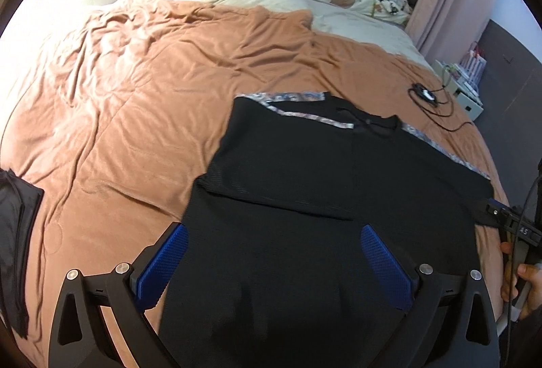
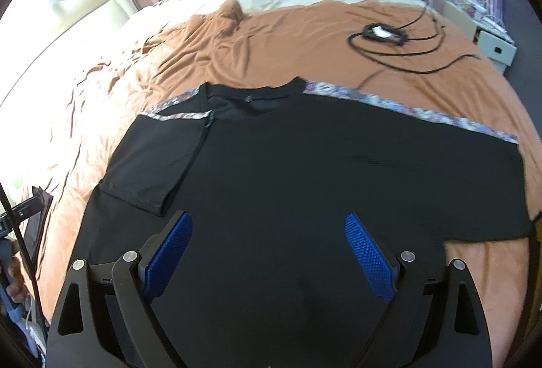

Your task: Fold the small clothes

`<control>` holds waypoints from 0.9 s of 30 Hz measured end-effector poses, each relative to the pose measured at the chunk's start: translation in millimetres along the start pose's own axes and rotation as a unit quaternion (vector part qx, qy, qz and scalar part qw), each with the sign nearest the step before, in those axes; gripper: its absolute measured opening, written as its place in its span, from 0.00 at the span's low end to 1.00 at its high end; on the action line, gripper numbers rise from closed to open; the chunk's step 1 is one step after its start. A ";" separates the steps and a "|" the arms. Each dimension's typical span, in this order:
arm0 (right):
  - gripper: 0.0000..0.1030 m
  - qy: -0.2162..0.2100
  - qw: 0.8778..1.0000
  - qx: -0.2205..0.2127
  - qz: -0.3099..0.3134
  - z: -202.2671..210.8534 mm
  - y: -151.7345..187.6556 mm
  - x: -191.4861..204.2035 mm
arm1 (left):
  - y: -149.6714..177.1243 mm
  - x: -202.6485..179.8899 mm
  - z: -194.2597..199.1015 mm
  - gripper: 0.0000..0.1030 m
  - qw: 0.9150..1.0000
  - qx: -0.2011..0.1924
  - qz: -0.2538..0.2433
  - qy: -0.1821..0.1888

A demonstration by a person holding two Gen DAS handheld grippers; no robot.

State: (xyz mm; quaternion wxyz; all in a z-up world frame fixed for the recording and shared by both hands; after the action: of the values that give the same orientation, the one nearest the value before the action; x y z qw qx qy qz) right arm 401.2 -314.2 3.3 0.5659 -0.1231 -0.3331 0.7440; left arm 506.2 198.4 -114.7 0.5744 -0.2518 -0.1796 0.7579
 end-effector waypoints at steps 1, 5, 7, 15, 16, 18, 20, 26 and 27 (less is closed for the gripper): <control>0.89 0.002 1.000 -0.003 -0.002 4.9 1.5 -3.6 | 0.4 -5.1 2.5 1.00 1.000 -0.002 0.000 0.006; 0.89 0.008 1.000 -0.016 -0.011 23.6 7.5 -21.2 | -0.8 -26.3 10.0 1.00 1.000 -0.011 -0.003 0.027; 0.89 0.008 1.000 -0.020 -0.015 28.3 8.8 -28.6 | -2.1 -37.3 13.0 1.00 0.999 -0.016 -0.008 0.032; 0.89 0.017 0.999 -0.033 -0.035 43.7 15.1 -63.7 | -7.5 -84.4 18.2 1.00 0.998 -0.032 -0.038 0.044; 0.89 0.024 0.998 -0.035 -0.037 43.9 14.8 -67.6 | -8.1 -89.9 17.4 1.00 0.997 -0.035 -0.039 0.049; 0.89 0.035 0.998 -0.038 -0.041 45.6 15.9 -75.6 | -8.5 -101.3 15.9 1.00 0.997 -0.040 -0.045 0.057; 0.89 0.039 0.997 -0.040 -0.047 46.9 17.4 -83.4 | -8.8 -113.0 14.2 1.00 0.995 -0.046 -0.057 0.062; 0.89 0.056 0.994 -0.050 -0.078 47.7 20.2 -110.9 | -10.5 -137.1 4.6 1.00 0.993 -0.052 -0.073 0.076; 0.89 0.057 0.994 -0.048 -0.086 46.7 21.0 -115.8 | -11.1 -139.8 1.7 1.00 0.993 -0.052 -0.072 0.082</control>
State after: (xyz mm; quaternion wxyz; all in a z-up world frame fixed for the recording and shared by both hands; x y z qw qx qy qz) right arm 397.2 -440.7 2.4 0.6391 -0.1630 -0.3453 0.6676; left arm 543.7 67.1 -82.6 0.6263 -0.3294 -0.1888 0.6809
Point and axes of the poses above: each gripper's, at about its wrist camera, not at the fingertips, and z roughly against the way its jaws point, x to its left, y to its underside, the point moved 7 cm from there along -z, roughly the way its jaws point, and after that the axes turned 2 degrees about -z, right-handed, at the moved point
